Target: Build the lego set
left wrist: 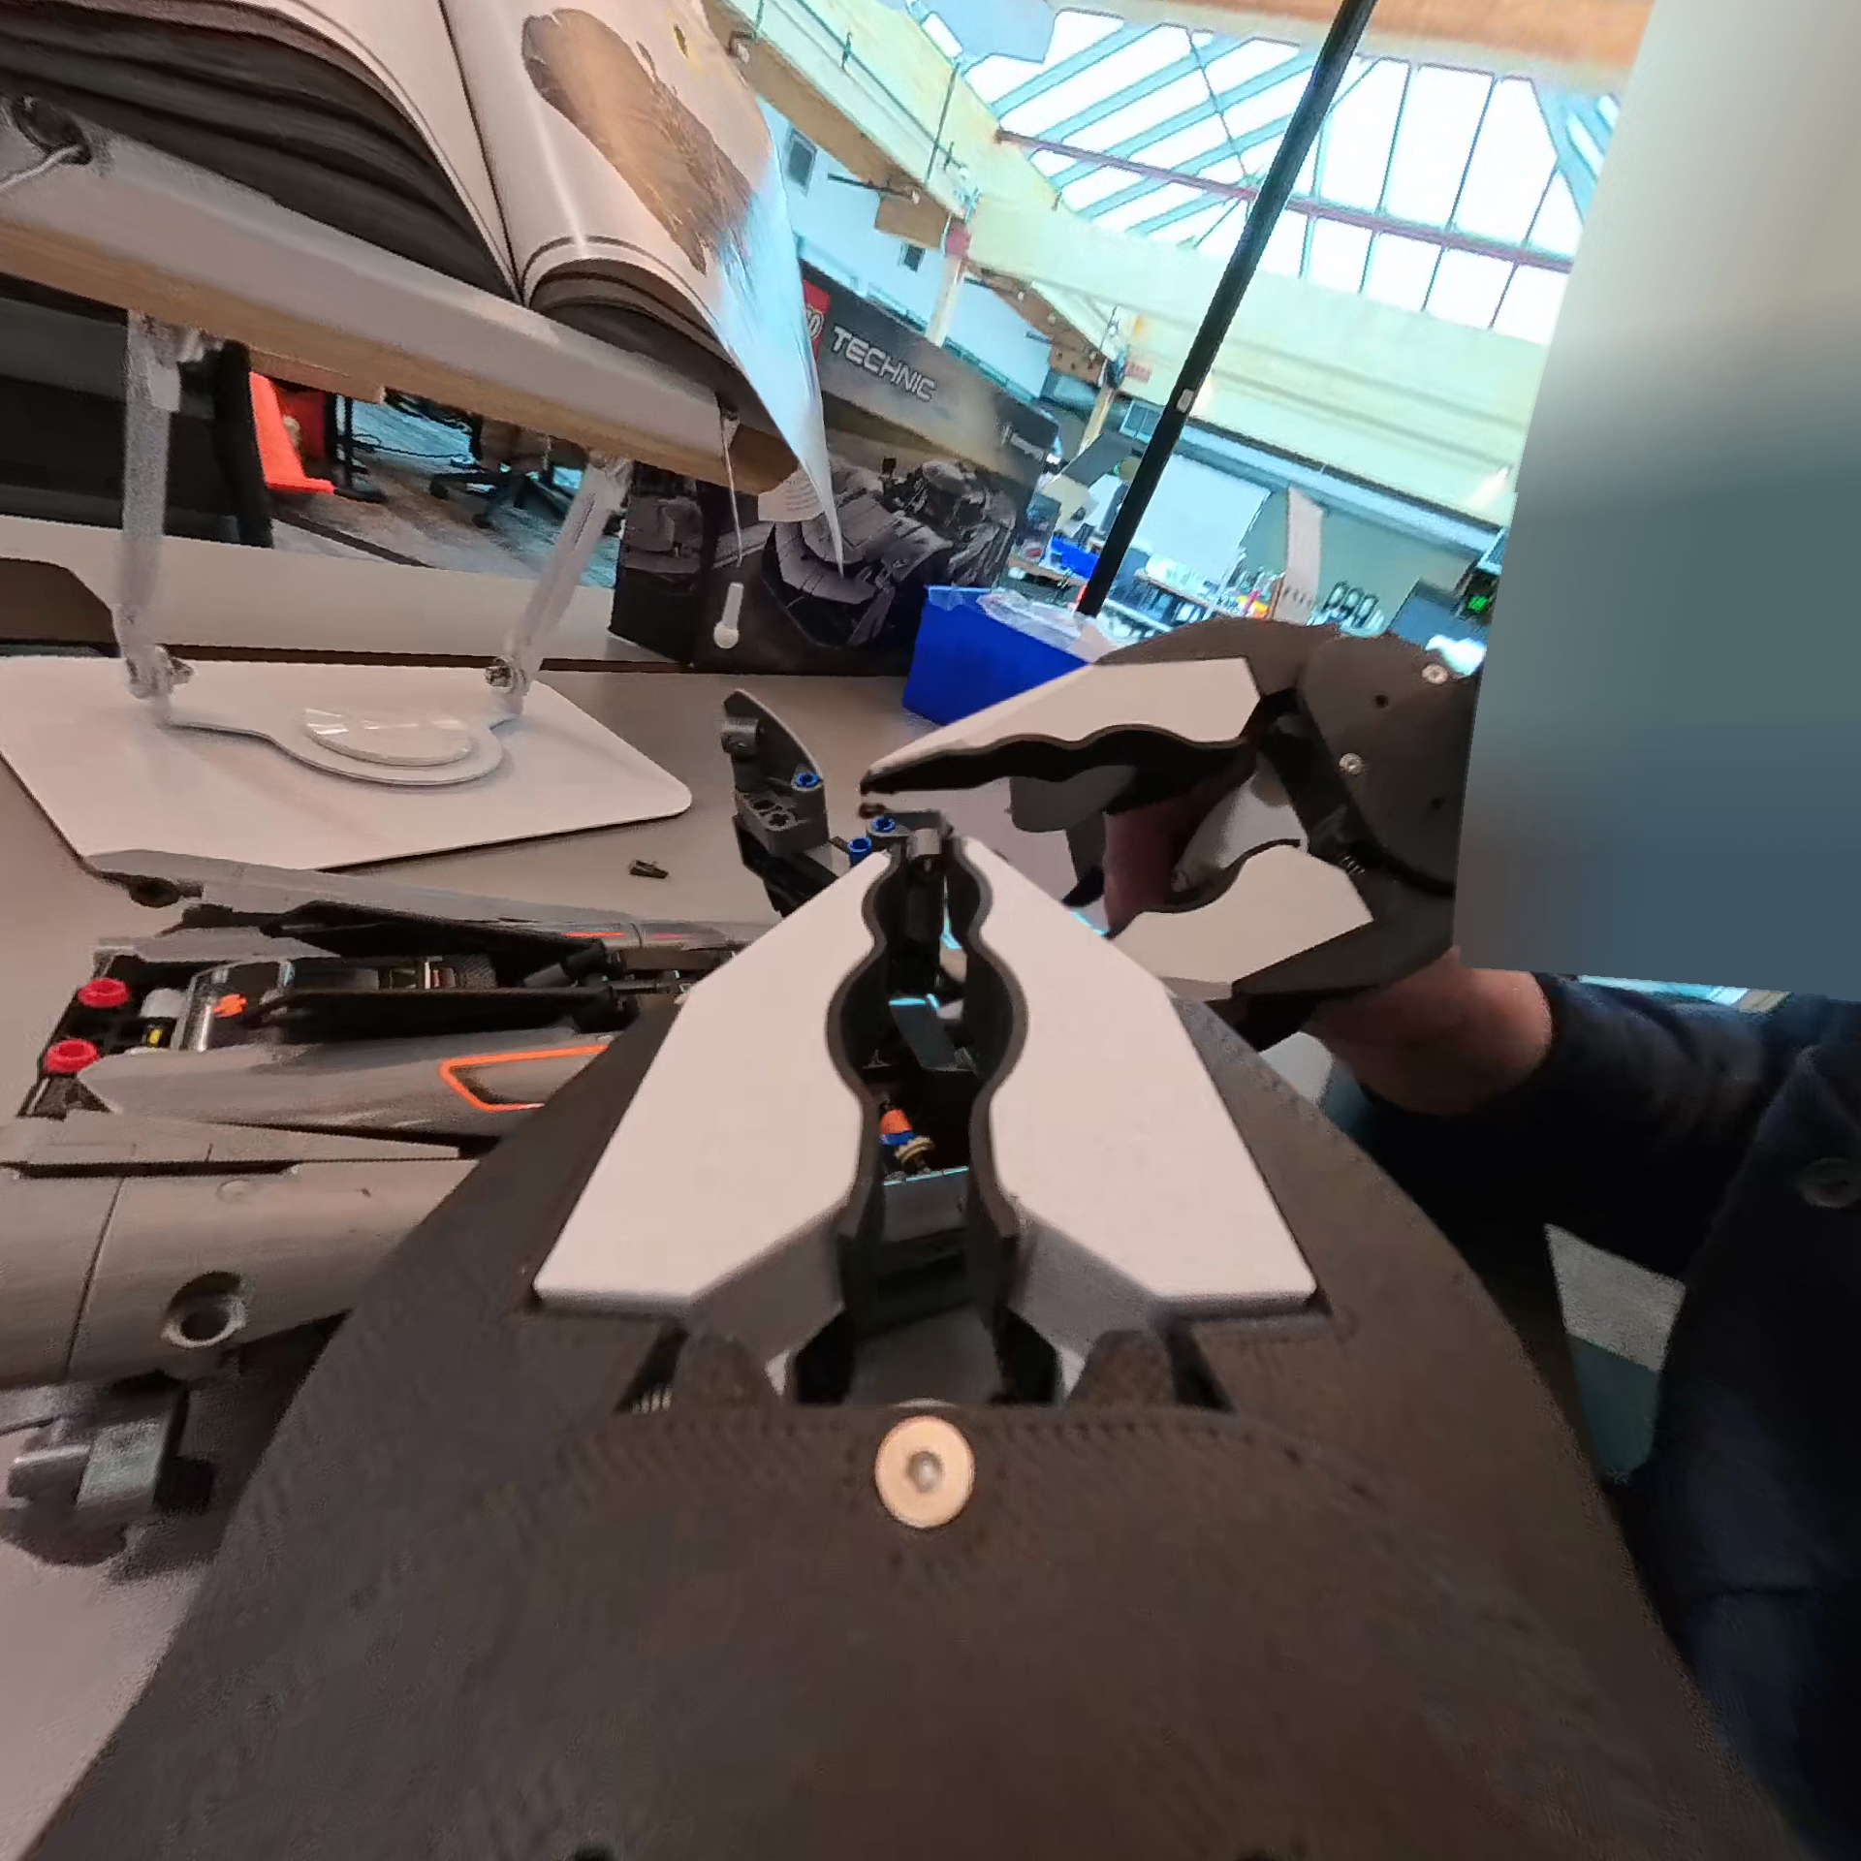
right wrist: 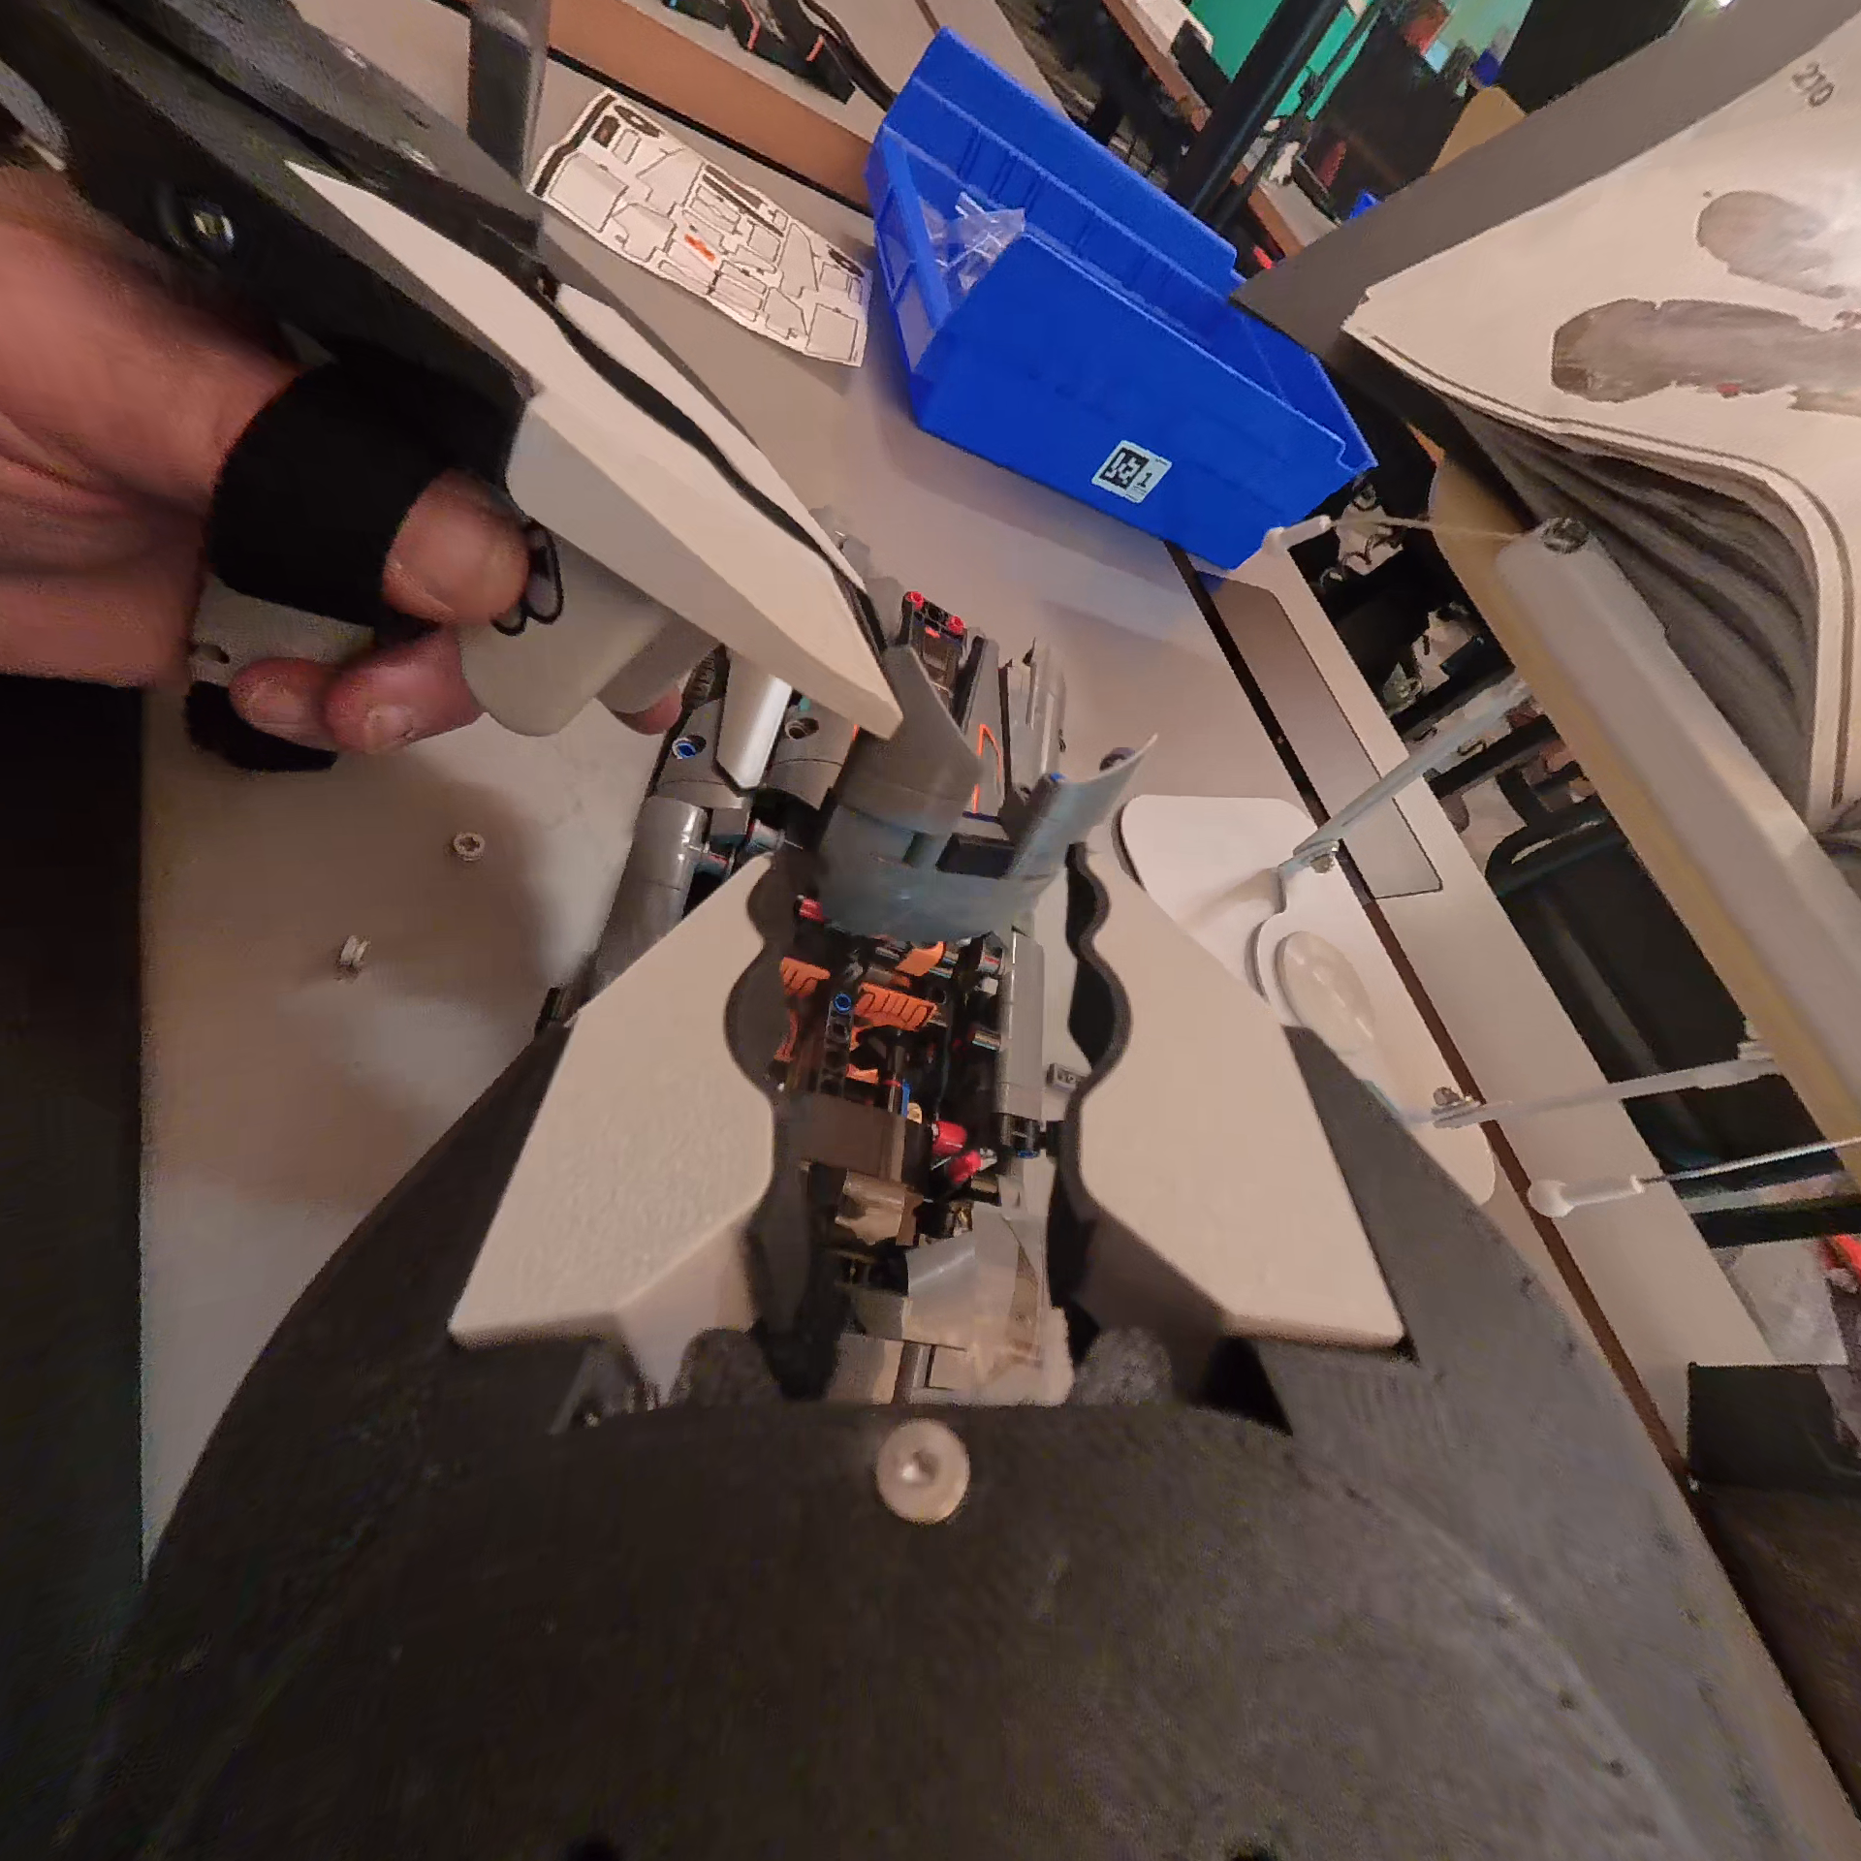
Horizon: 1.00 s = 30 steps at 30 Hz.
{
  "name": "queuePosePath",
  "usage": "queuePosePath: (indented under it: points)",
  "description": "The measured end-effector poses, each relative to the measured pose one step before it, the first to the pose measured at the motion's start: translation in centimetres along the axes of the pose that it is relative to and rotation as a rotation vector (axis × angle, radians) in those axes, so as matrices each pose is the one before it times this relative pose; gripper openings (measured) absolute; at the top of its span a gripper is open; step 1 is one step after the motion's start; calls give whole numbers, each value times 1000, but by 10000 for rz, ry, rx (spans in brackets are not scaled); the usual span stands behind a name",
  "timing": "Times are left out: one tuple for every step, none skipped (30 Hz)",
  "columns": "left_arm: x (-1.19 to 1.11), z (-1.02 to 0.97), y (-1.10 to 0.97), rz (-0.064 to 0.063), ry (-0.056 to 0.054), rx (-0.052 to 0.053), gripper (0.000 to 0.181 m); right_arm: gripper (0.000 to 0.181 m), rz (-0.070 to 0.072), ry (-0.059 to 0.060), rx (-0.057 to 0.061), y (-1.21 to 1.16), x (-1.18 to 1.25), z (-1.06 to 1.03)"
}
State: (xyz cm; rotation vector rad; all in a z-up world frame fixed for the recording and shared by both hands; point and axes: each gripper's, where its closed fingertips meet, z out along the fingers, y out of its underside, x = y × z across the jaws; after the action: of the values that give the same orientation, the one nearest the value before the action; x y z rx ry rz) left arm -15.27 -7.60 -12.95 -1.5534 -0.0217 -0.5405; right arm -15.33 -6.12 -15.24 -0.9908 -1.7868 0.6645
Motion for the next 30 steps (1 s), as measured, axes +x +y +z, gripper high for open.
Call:
queuePosePath:
  points:
    - [45,-44,-98,-128,93,80,5,58,174,-25,-67,228,79,142]
    - [90,-13,-80,-33,66,55,5,62,193,-73,-42,180,17,142]
    - [113,26,0,59,35,-1,5,64,203,-138,13,94,-66,98]
    - [155,52,22,99,36,-27,5,66,228,-170,12,91,-92,96]
    - [228,63,25,115,61,-24,5,69,235,-170,-28,143,-91,130]
    - [297,64,-22,116,103,2,5,73,203,-153,-78,236,-72,167]
    - [446,68,-82,78,208,37,4,74,134,-135,-86,295,-104,176]
    - [351,120,54,37,152,-29,5,73,65,-146,-31,197,-175,124]
    - [164,111,118,77,31,-72,5,71,41,-112,30,81,-138,49]
    - [80,39,16,127,-14,-26,5,71,29,-95,61,-31,-96,-19]
    - [101,12,-28,73,16,3,5,71,48,-102,51,-38,-69,-41]
    - [26,10,-19,-7,15,14,5,70,51,-71,39,-13,-29,-24]
    - [-35,-6,-5,-53,12,13,5,70,20,-22,42,0,14,2]
    - [-43,-13,-4,-33,-3,4,5,70,-1,0,32,-1,11,-8]
    - [-10,-9,-13,-4,3,12,5,69,-21,11,34,-37,18,-25]
    - [15,-26,-63,9,3,31,5,70,-46,34,40,-71,41,-57]
    - [-19,-32,-43,16,-15,24,5,70,-52,38,23,-47,43,-54]
    - [-46,-38,-38,-10,-24,20,5,68,-58,32,27,-46,33,-69]
    - [-32,-61,-79,-18,-8,44,5,65,-77,43,51,-90,29,-80]
    - [44,-57,-77,-31,34,44,5,65,-90,40,36,-86,41,-100]
    - [30,-26,-16,-16,20,15,5,66,-103,30,11,-31,51,-102]
    - [40,-4,4,7,15,-5,5,66,-100,15,9,0,40,-84]
    - [85,27,32,-6,47,-17,5,66,-91,-16,-5,30,-12,-68]
    - [122,64,91,-20,83,-45,5,66,-105,-54,-32,85,-71,-63]
    - [174,104,170,-40,123,-87,5,66,-129,-113,-72,198,-140,-68]
    - [167,146,268,-21,104,-145,5,66,-124,-125,-96,275,-127,-91]
    - [127,176,297,20,56,-161,5,66,-115,-63,-73,289,-29,-141]
    - [152,128,235,14,74,-145,5,66,-127,-22,-51,256,-18,-161]
    - [151,191,212,4,82,-126,6,65,-131,9,-52,241,-3,-179]
    - [139,195,210,-27,86,-113,5,66,-133,42,-54,217,24,-172]
